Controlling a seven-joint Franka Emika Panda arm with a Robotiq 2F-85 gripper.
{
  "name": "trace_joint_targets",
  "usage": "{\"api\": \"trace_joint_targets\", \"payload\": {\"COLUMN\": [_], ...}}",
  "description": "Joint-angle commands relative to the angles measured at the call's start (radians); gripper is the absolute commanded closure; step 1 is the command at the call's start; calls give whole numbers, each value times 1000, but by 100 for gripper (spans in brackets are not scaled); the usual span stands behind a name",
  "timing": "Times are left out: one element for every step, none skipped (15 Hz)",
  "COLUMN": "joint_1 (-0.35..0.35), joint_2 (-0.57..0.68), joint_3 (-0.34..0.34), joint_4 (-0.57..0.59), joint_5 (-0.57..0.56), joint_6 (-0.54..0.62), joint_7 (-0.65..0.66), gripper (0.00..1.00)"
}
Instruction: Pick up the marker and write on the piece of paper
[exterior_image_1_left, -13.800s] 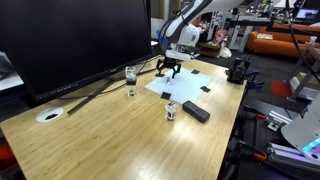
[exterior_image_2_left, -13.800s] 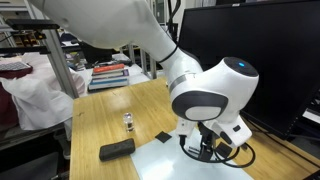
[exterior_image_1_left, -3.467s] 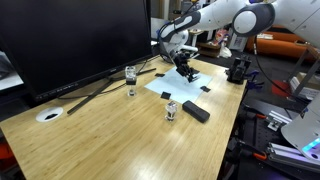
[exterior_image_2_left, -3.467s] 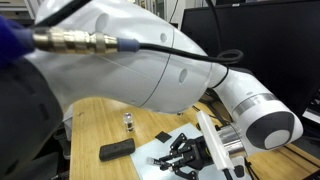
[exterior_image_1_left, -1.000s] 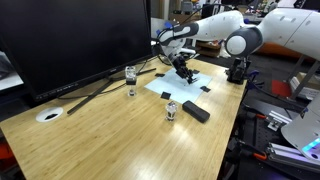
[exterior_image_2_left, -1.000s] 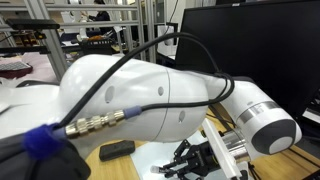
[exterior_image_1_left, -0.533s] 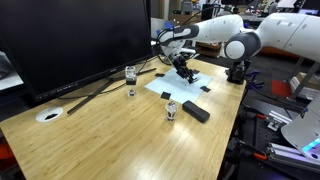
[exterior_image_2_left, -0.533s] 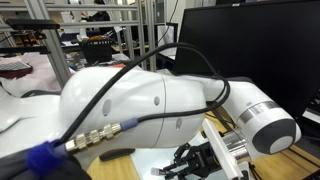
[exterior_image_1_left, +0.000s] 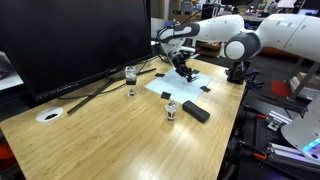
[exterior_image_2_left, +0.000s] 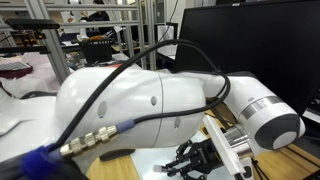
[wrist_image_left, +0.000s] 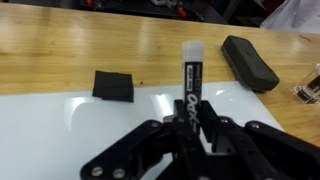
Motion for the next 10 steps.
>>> {"api": "trace_joint_targets", "payload": {"joint_1": [-17,-19,-19,-19,-19,-18,-18,-19,-20,-20], "joint_2": [1,3,4,5,4,4,4,5,5,5], "joint_3": [30,32,34,35,37,39,43,46,48,50], "joint_4": [2,4,8,8,7,7,5,4,1,0], "joint_5": [-9,-7,-6,-6,-4,-3,0,2,4,6], "joint_6": [-7,-9,-9,-10,-13,-13,-14,-13,-13,-11], "joint_7": [30,31,32,32,34,35,39,45,51,60], "gripper": [95,95,95,95,95,95,95,95,95,95]}}
